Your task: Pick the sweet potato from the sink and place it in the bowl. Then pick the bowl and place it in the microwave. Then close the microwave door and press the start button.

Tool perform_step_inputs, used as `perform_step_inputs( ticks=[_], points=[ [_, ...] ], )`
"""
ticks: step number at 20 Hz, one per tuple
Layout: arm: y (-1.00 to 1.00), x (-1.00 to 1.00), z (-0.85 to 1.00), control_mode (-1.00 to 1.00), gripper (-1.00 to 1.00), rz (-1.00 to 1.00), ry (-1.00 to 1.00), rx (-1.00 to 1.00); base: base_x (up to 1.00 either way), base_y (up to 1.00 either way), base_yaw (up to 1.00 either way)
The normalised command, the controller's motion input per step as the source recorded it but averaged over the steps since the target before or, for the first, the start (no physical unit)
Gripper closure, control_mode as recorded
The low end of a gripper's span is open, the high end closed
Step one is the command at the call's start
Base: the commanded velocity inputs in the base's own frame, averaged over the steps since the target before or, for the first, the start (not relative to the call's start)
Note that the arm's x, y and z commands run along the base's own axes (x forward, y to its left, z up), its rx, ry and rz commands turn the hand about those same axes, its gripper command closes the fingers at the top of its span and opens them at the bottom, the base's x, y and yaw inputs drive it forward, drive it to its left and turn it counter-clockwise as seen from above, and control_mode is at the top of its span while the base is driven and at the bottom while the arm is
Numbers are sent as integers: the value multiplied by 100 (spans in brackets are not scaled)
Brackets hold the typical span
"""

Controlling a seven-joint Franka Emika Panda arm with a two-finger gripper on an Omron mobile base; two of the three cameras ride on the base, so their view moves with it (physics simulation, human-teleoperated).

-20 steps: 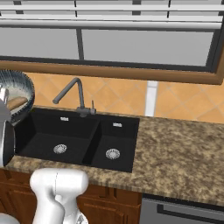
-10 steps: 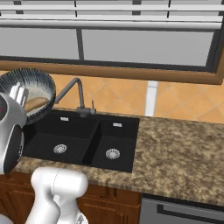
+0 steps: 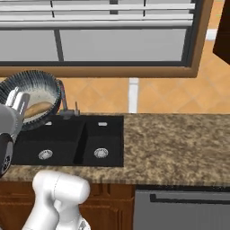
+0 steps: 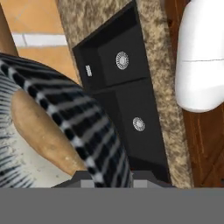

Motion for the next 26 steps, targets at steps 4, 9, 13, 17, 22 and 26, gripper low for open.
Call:
perform_step_inputs(
  ticks=[4, 9, 13, 17, 22, 26],
  points=[
    [0, 0, 0, 100, 100, 0, 0, 0, -20, 0, -85],
    [0, 0, 0, 100, 100, 0, 0, 0, -30, 0, -87],
    [0, 0, 0, 100, 100, 0, 0, 0, -22, 0, -92],
    [0, 0, 0, 100, 100, 0, 0, 0, -8, 0, -97],
    [0, 0, 0, 100, 100, 0, 0, 0, 0, -6, -97],
    [0, 0, 0, 100, 100, 0, 0, 0, 26, -78, -71]
  ],
)
